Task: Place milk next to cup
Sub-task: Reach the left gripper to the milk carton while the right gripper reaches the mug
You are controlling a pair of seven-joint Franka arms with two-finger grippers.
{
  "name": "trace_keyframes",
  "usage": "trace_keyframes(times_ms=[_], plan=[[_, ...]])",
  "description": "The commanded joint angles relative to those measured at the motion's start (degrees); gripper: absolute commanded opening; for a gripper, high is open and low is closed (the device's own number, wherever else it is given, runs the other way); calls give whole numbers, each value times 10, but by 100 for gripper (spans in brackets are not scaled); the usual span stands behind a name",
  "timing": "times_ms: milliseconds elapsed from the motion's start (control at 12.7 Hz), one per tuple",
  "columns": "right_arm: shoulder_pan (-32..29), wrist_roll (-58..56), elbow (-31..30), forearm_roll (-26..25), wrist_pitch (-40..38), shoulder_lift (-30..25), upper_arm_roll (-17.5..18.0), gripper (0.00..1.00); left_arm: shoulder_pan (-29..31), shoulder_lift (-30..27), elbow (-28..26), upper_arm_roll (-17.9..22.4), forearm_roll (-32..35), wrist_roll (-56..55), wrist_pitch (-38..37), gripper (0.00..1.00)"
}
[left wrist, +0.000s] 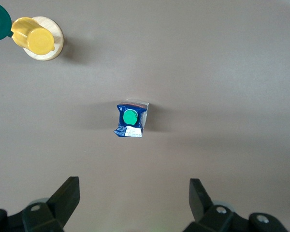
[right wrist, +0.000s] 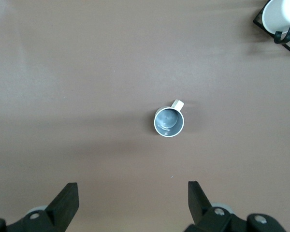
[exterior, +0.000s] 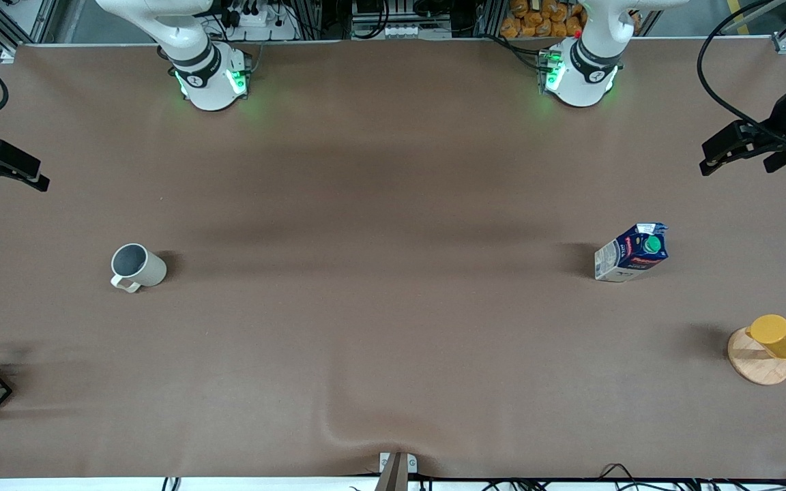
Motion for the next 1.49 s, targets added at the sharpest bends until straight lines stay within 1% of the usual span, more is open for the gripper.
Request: trace_keyframes(times_ms=[0,157,315,708,787,865,1022,1180,1416], plan=[[5,13,10,-9,-13,5,-6,100,-1,7,12,0,11,11,-2,100],[9,13,10,-9,-14,5,-6,100,0,23,15,4,12,10,-1,100],[10,13,10,-9,-14,6,-5,100,3,57,12,4,12,12,2,100],[6,6,7,-9,-18,9,-5,100,8,131,1,5,13,20,82,100],[5,5,6,-9,-19,17,-6,100,9,141,-5,5,13,29,96,100],[2,5,5,-9,-23,21,-6,100,10,144,-21,5,13,30,108,100],[-21,5,-1,-9,-18,47,-7,100,10,136,-81,5,17,31,136,100],[-34,3,-1,-10,-10,77,-7,100,17,134,-113,5,17,46,148,100],[-53,1,-5,-11,25,123,-7,100,17,121,-158,5,18,53,171,100]])
